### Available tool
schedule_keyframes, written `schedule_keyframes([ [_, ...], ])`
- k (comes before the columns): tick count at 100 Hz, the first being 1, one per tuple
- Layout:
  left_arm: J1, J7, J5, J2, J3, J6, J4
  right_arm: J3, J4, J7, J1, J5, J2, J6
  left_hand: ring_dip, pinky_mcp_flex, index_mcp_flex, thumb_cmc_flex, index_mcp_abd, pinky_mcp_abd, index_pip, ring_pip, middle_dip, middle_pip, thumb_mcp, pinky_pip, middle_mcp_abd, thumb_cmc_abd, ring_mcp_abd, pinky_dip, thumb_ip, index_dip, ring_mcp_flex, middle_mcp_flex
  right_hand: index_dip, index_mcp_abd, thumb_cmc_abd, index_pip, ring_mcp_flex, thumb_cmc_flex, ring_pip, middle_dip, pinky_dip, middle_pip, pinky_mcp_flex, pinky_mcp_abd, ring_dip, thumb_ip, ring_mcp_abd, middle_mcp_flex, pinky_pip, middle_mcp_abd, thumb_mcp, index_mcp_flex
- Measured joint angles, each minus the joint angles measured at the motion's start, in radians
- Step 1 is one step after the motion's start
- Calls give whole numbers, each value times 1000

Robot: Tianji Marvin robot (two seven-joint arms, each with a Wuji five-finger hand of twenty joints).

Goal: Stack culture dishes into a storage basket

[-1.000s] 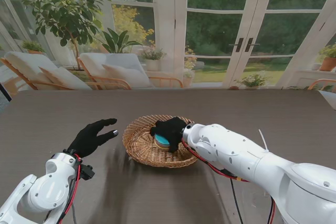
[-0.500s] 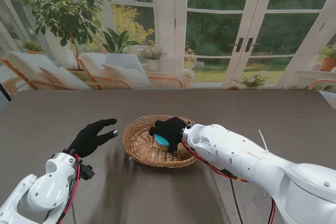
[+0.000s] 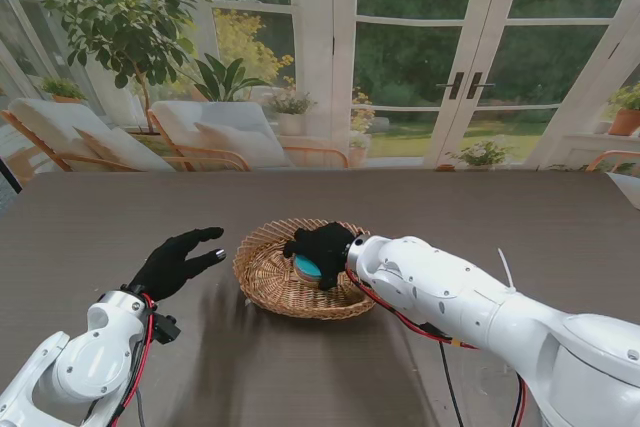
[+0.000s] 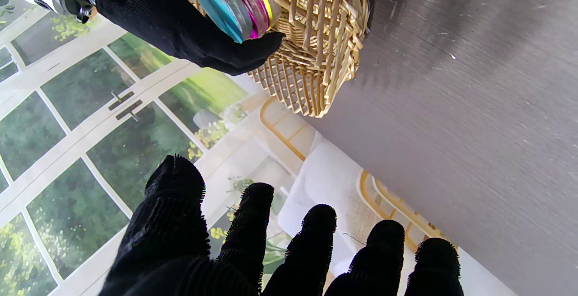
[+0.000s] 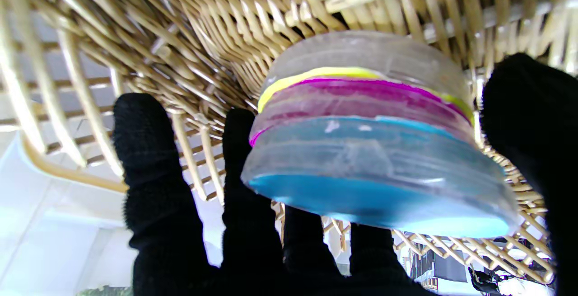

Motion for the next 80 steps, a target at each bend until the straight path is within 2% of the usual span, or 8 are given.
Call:
schedule_keyframes([
  [14, -2, -6, 0, 1, 1, 0, 0, 3, -4, 4, -2, 0, 3, 2, 0, 0, 0, 0, 0, 0, 0, 0, 0, 0, 0, 0, 0, 0, 0, 0, 0, 0, 0, 0, -8, 0, 10, 0, -21, 0, 0, -11, -2, -14, 0, 4, -3, 0, 0, 0, -16, -2, 0, 0],
  [17, -2, -6, 0, 1, 1, 0, 0, 4, -6, 5, -3, 1, 3, 3, 0, 0, 0, 0, 0, 0, 0, 0, 0, 0, 0, 0, 0, 0, 0, 0, 0, 0, 0, 0, -8, 0, 10, 0, -28, 0, -1, -11, -22, -14, 0, 11, -4, 0, 0, 0, -20, -2, 0, 0],
  [22, -3, -7, 0, 2, 1, 0, 0, 5, -7, 7, -4, 1, 4, 5, 0, 0, 0, 0, 0, 0, 0, 0, 0, 0, 0, 0, 0, 0, 0, 0, 0, 0, 0, 0, -8, 0, 10, 0, -43, 0, -46, -12, -22, -24, 0, 12, -30, 0, 0, 0, -26, -3, 0, 0],
  [26, -3, -7, 0, 2, 1, 0, 0, 6, -8, 7, -5, 0, 5, 7, 0, 0, 0, 0, 0, 0, 0, 0, 0, 0, 0, 0, 0, 0, 0, 0, 0, 0, 0, 0, -9, 0, 10, -13, -102, 0, -111, -12, -22, -25, -1, 12, -64, 0, 27, 0, -34, -5, 0, 0],
  [34, -3, -7, 1, 2, 1, 0, 0, 14, -15, 6, -6, -2, 9, 12, 0, 0, 0, 0, 0, 0, 0, 0, 0, 0, 0, 0, 0, 0, 0, 0, 0, 0, 0, 0, -9, 0, 10, -13, -143, 0, -178, -12, -22, -25, -1, 14, -99, 0, 85, 0, -40, -7, 0, 0],
  [40, -3, -6, 1, 2, 1, -1, 0, 23, -23, 7, -8, -2, 13, 13, 0, 0, 0, 0, 0, 0, 0, 0, 0, 0, 0, 0, 0, 0, 0, 0, 0, 0, 0, 0, -9, 0, 10, -13, -155, 0, -201, -12, -24, -26, -1, 15, -114, 0, 97, 0, -45, -7, 0, 0],
  [72, -4, -8, 1, 2, 1, -2, 1, 31, -42, 16, -9, -4, 23, 16, 0, 0, 0, 0, 0, 0, 0, 0, 0, 0, 0, 0, 0, 0, 0, 0, 0, 0, 0, 0, -10, 0, 35, -13, -154, 0, -209, -12, -47, -26, -1, 16, -120, 0, 94, 0, -46, -8, 0, 0],
  [80, -4, -8, 1, 3, 1, -2, 1, 35, -46, 16, -10, -4, 25, 16, 0, 0, 0, 0, 0, 0, 0, 0, 0, 0, 0, 0, 0, 0, 0, 0, 0, 0, 0, 0, -10, 0, 63, -13, -154, 0, -209, -12, -47, -26, -1, 16, -120, 0, 94, 0, -46, -8, -1, 0],
])
